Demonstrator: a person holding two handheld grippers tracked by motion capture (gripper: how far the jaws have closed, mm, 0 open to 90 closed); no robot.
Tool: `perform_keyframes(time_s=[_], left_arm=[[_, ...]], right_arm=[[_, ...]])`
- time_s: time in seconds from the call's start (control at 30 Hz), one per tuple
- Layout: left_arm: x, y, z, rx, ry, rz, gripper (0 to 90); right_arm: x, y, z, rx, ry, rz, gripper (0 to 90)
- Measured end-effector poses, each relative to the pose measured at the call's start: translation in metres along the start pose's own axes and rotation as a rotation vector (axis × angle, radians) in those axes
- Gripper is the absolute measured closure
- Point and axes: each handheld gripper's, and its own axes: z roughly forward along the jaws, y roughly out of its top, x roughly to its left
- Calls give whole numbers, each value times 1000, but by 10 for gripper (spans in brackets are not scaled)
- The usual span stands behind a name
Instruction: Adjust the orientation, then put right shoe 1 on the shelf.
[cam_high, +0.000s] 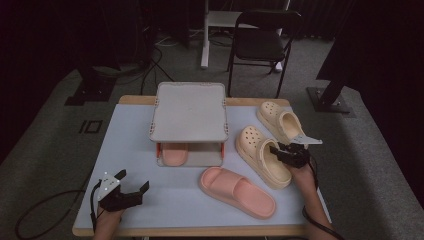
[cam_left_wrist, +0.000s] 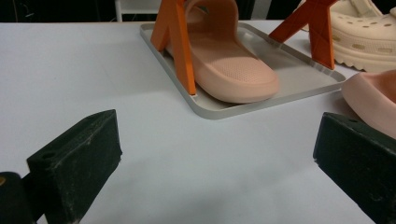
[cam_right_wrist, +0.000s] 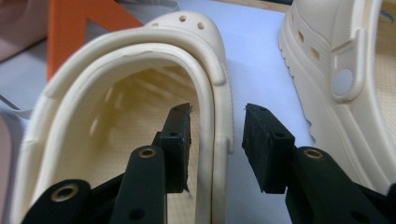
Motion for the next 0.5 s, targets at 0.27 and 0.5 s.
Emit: perform_keyframes(time_s=[0.27, 0.5], left_arm=[[2, 0, 0, -7, 7, -10, 10], [2, 1, -1, -4, -1, -12, 10]], right_arm=[[3, 2, 6, 20, 8, 18, 772], [6, 13, -3, -4, 9, 40, 772]])
